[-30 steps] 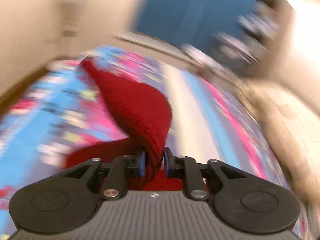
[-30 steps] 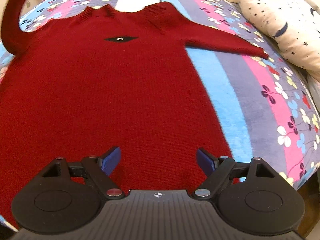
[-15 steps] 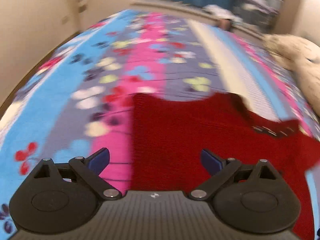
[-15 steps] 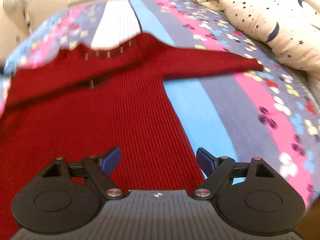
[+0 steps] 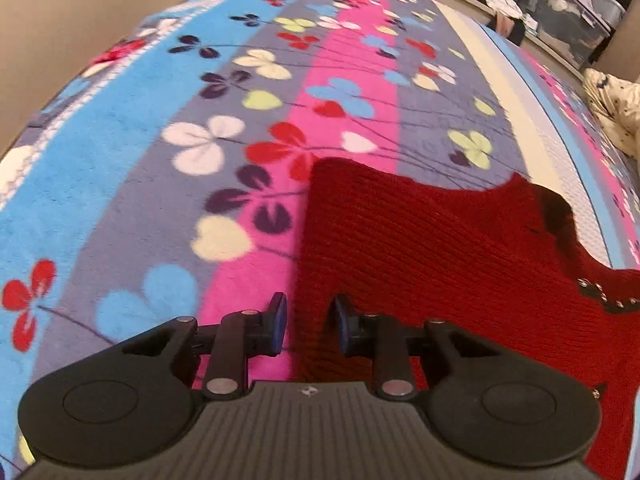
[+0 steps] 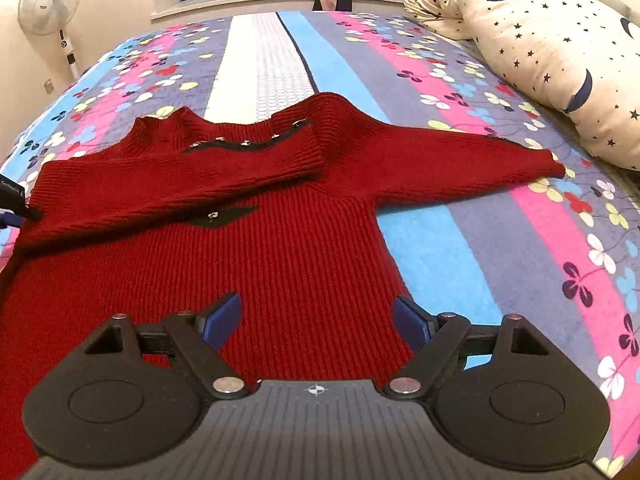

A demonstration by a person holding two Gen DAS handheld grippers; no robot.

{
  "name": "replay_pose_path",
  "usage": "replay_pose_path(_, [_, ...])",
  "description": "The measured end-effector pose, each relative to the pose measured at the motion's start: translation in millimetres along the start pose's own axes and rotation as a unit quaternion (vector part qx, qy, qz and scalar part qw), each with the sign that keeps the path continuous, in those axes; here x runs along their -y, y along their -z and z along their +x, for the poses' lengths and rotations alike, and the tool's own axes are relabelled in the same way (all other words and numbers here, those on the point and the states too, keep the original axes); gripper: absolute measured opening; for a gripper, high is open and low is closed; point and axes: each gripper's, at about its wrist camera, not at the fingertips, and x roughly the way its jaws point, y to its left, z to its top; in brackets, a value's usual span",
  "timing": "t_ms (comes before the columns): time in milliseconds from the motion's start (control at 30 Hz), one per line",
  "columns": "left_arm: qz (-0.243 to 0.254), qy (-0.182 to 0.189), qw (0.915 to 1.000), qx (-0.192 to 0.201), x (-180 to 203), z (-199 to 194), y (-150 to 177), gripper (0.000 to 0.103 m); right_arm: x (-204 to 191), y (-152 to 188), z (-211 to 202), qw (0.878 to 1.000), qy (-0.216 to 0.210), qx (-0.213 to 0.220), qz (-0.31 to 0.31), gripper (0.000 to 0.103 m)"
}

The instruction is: Fold small clothes

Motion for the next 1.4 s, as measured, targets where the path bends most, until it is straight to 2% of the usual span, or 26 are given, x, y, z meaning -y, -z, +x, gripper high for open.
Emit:
replay_pose_path(133, [0.012,0.004,0.9999,-0.003,-1.8,-20.8,2.4,0.058,6.6,-0.9,-9.1,0.999,-0.013,0.004,0.029,0.084])
replay_pose_path(200, [0.015,0.01,0.9998,-0.006,-2.0,-41.7,7.3,0.086,9.9,-1.2,-21.1,0.999,-0.022,0.012,0.04,0.084])
replay_pose_path(300, [0.043,0.008,0.9989,0.019,1.0,-90.1,28.0,0.092,17.6,1.2,-47.2,0.997,-0.03,0.027,0.059,0.084])
replay_pose_path(433, [0.095,-0.017,0.9953,0.004,12.3,-153.0,75.2,0.103,29.9,13.6,-91.2,0.993,-0.054,0.031,0.097,0.084])
replay_pose_path(533, [0.116,-0.037,0.9924,-0.012,22.4,-197.5,116.0,0.103,34.0,28.4,-127.5,0.992,-0.068,0.033,0.104,0.084])
replay_pose_path(700, [0.108,-0.014,0.9936,-0.029,27.2,-270.1,177.9,0.103,38.1,55.4,-185.2,0.993,-0.061,0.053,0.088,0.085])
replay_pose_path(800, [0.119,-0.005,0.9924,-0.031,33.0,-302.3,204.4,0.103,41.2,68.8,-212.4,0.993,-0.064,0.061,0.077,0.085])
replay_pose_path(933, [0.138,-0.02,0.9899,-0.027,40.9,-337.7,231.4,0.103,46.6,85.3,-242.1,0.993,-0.06,0.074,0.067,0.085])
replay_pose_path(1133, [0.115,-0.017,0.9932,0.008,42.4,-398.7,248.5,0.103,55.0,102.8,-274.8,0.991,-0.065,0.089,0.071,0.085])
replay_pose_path(1233, [0.103,-0.041,0.9928,0.046,48.7,-440.1,243.3,0.103,58.6,107.7,-290.2,0.991,-0.064,0.098,0.069,0.085])
replay_pose_path(1300, [0.114,-0.038,0.9904,0.067,57.0,-467.0,239.3,0.103,61.8,109.3,-298.7,0.99,-0.063,0.104,0.067,0.085])
replay_pose_path(1400, [0.149,-0.025,0.9861,0.069,74.4,-497.5,236.4,0.103,65.0,110.5,-308.5,0.99,-0.062,0.109,0.062,0.085])
